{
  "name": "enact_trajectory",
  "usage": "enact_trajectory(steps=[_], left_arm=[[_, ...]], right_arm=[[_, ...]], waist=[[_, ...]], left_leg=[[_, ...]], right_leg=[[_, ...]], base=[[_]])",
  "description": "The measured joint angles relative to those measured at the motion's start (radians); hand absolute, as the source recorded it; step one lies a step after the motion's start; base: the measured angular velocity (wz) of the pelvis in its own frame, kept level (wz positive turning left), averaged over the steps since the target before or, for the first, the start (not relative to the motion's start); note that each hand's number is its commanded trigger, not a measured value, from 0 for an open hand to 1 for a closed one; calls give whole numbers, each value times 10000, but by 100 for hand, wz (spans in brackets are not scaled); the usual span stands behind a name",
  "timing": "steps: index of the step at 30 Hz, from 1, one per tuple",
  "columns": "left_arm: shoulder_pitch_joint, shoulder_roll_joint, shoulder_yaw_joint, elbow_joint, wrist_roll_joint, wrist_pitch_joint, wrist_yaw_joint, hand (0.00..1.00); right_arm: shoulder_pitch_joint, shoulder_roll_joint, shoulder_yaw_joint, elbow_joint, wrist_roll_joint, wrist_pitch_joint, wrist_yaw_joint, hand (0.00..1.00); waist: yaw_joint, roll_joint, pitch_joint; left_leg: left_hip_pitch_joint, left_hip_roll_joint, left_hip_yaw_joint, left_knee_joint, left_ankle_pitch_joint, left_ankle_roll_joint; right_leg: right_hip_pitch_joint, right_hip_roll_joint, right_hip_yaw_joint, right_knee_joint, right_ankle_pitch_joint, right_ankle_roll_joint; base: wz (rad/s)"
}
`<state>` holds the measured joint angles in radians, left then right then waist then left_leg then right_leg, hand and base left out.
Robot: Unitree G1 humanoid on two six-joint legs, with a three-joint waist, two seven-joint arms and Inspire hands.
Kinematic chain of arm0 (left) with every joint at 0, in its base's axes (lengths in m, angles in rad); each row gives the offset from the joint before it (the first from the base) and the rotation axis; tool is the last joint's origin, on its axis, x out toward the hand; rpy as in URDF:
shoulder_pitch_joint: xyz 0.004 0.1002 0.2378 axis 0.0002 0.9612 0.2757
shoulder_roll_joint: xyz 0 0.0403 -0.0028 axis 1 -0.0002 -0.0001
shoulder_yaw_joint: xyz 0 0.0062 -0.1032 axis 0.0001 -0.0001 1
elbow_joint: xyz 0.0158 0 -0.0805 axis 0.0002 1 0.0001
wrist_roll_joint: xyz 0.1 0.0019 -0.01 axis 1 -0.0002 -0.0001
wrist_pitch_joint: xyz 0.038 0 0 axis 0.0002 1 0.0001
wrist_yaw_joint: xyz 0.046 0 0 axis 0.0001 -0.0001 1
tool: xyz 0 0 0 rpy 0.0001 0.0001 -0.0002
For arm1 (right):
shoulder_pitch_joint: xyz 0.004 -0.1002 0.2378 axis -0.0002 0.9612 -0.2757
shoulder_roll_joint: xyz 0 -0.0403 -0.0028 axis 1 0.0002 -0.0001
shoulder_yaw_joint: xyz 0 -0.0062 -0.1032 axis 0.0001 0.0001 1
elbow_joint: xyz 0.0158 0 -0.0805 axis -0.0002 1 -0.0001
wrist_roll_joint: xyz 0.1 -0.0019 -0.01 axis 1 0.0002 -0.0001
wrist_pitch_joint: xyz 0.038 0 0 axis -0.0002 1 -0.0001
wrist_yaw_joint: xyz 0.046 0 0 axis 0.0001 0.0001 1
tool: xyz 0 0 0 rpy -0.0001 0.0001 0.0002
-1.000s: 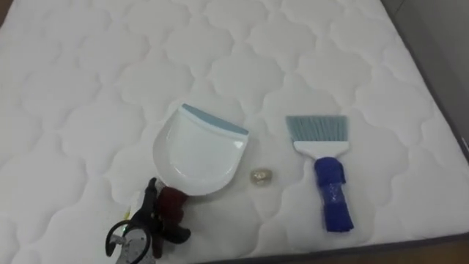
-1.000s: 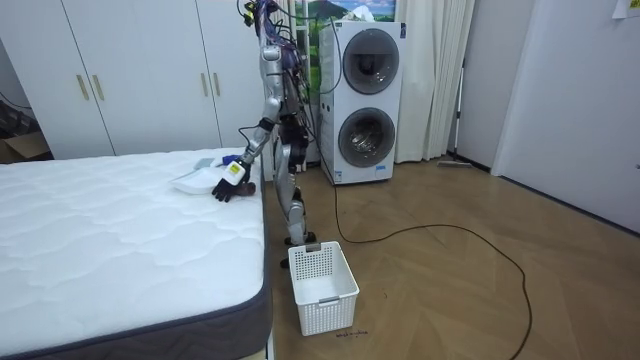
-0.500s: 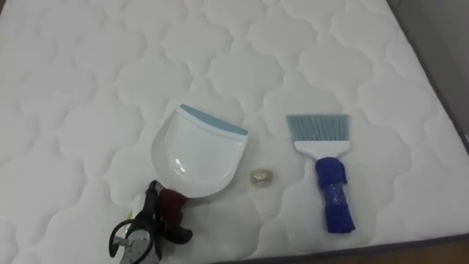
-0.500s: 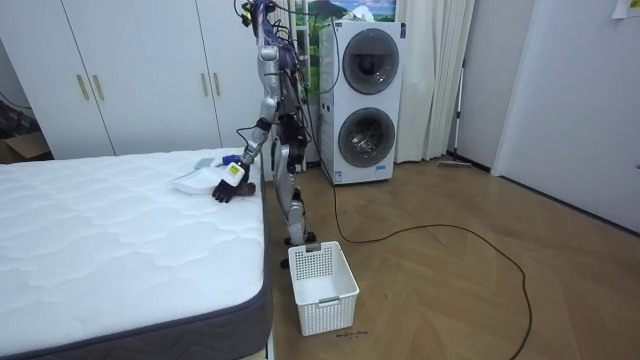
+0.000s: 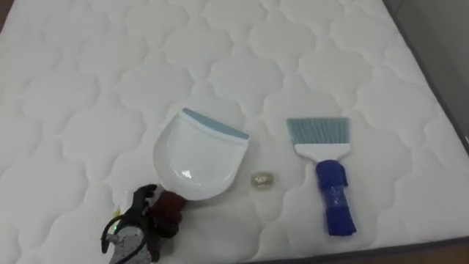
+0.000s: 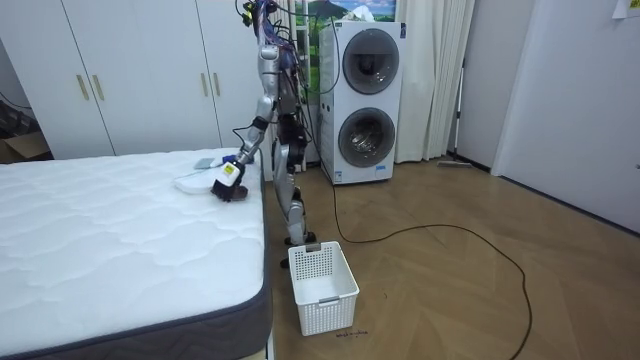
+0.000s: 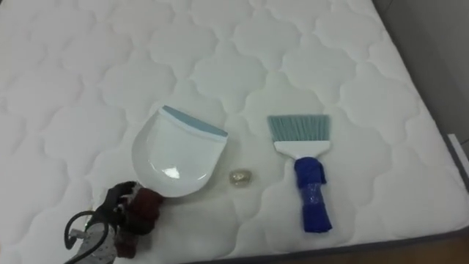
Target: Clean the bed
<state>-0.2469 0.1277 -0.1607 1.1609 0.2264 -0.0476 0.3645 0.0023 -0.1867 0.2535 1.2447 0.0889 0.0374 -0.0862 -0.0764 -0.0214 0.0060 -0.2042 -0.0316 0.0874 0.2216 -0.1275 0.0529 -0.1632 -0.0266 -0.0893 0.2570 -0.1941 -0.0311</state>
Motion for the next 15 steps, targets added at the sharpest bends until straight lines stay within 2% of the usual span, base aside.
enact_trajectory(steps=[5,8,15], left_arm=[[-25,-64,-7,304,-282,94,178,100],[40,-160,-5,503,-718,139,179,100],[-13,-250,-92,735,-1543,100,142,100]], right_arm=[[14,171,-1,-1,281,75,-152,0],[49,251,-2,4,287,80,-244,0],[24,257,18,4,469,80,-249,0]], waist=[[-46,-191,82],[-33,-314,50],[-24,-306,45]], left_leg=[[71,-11,74,-92,-1,1],[50,-11,73,-154,-1,1],[52,-3,71,-172,-2,1]], right_leg=[[13,-11,48,-15,-36,23],[-24,-8,45,-37,-38,20],[-20,-30,41,-48,-38,19]], base=[[-4],[0],[0]])
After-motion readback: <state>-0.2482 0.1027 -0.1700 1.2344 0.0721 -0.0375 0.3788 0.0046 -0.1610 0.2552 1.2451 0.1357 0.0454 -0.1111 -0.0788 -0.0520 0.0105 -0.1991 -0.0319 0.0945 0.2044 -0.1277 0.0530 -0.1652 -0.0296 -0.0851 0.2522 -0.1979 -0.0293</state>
